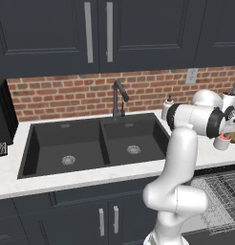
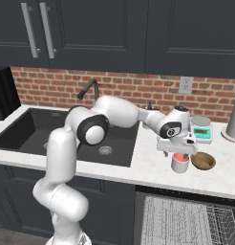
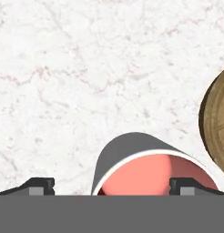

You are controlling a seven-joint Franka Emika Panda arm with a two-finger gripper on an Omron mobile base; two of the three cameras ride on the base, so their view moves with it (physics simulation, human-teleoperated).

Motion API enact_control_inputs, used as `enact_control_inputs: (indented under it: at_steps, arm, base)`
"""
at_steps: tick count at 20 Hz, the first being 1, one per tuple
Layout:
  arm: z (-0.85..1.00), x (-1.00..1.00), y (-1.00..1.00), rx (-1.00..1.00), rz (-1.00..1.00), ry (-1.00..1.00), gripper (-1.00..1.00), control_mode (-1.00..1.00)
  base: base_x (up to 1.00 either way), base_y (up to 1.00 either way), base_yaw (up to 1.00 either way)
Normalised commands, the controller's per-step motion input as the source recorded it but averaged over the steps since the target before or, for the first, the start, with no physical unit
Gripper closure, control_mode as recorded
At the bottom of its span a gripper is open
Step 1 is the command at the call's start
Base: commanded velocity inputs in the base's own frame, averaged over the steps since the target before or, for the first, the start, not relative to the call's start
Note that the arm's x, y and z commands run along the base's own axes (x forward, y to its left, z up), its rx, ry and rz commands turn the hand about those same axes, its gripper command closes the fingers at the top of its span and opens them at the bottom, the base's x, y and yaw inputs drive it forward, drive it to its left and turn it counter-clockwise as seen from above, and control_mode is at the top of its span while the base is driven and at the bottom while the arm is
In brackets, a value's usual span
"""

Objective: Pick up the cup and bowl from the counter, place them in the dishwasher, and close the dishwasher door.

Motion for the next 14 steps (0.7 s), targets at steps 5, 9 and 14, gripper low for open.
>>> enact_control_inputs:
  at_steps: [5,9,14]
  arm:
    - [-0.31,0.00,0.00,0.00,0.00,0.03,-1.00,-1.00]
    - [-0.07,0.03,0.00,0.00,0.00,0.00,-1.00,-1.00]
    - [-0.08,0.07,0.00,0.00,0.01,0.00,1.00,-1.00]
  base:
    - [0.00,0.00,0.00]
    - [0.00,0.00,0.00]
    - [0.00,0.00,0.00]
